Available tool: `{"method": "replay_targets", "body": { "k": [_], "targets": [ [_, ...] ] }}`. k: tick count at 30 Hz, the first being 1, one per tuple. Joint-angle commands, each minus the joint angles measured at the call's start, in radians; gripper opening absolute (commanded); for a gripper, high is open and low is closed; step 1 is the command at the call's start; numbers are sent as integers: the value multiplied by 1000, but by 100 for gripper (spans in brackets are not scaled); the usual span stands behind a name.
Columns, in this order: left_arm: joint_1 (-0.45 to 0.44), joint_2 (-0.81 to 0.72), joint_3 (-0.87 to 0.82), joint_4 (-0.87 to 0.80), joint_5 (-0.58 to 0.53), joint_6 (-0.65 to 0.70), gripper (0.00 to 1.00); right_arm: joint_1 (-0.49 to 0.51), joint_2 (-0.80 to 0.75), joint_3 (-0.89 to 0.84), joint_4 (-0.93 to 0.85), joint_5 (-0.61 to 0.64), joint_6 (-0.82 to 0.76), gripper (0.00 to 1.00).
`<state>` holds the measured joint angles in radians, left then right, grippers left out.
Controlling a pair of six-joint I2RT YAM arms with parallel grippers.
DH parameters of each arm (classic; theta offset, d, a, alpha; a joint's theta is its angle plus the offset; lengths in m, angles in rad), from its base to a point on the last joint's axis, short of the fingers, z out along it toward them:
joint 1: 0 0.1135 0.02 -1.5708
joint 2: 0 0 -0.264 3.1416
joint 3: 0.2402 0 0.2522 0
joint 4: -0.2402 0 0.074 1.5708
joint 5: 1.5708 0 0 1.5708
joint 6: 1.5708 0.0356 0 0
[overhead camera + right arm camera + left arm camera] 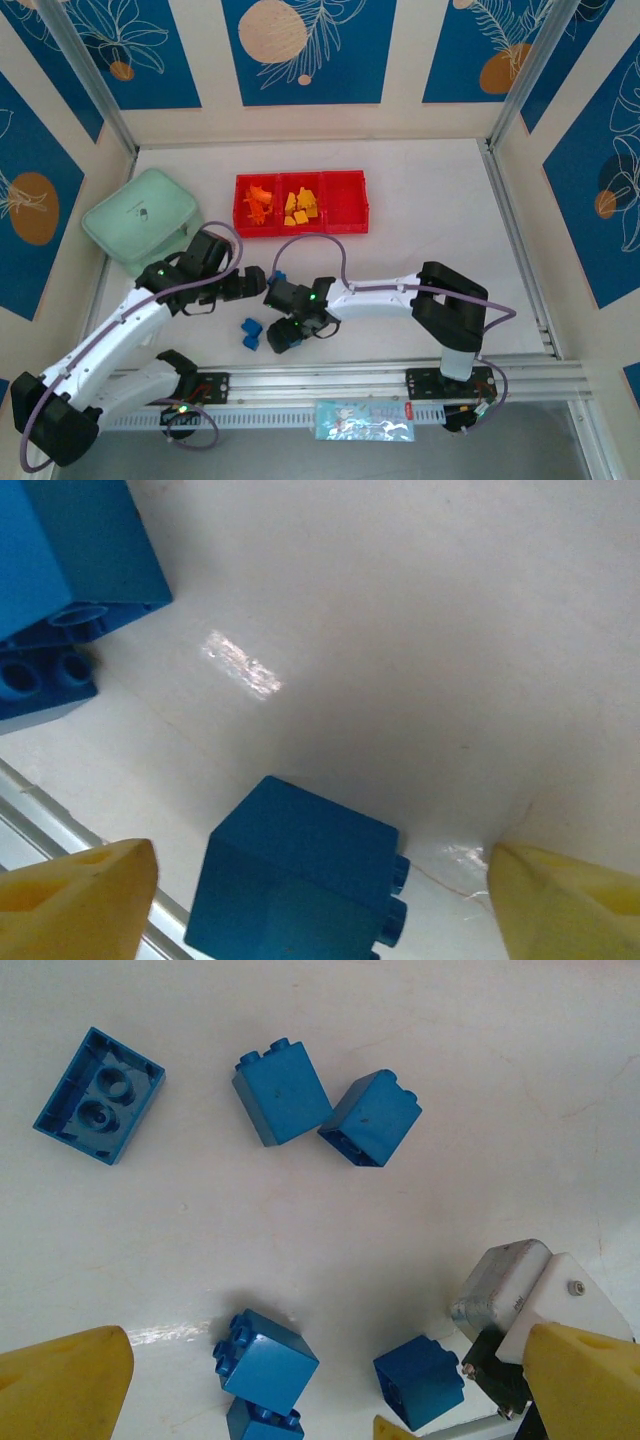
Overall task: Sort the legos into containers by color
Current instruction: Pick up the lego from the bottom-center of the table.
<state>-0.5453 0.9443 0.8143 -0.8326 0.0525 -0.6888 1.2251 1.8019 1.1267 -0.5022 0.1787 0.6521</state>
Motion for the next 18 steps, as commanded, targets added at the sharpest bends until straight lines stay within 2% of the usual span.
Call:
{"method": "replay_targets", "body": {
  "k": [1,13,18],
  "targets": [
    [3,-13,-11,-30,-28,-20,99,8,2,25,-52,26,14,78],
    [5,-11,-8,-19,-19,-18,99,13,-38,22,-67,50,21,49],
    [4,-9,8,-14,-20,-11,99,-1,-105,30,-96,91,8,42]
  ]
}}
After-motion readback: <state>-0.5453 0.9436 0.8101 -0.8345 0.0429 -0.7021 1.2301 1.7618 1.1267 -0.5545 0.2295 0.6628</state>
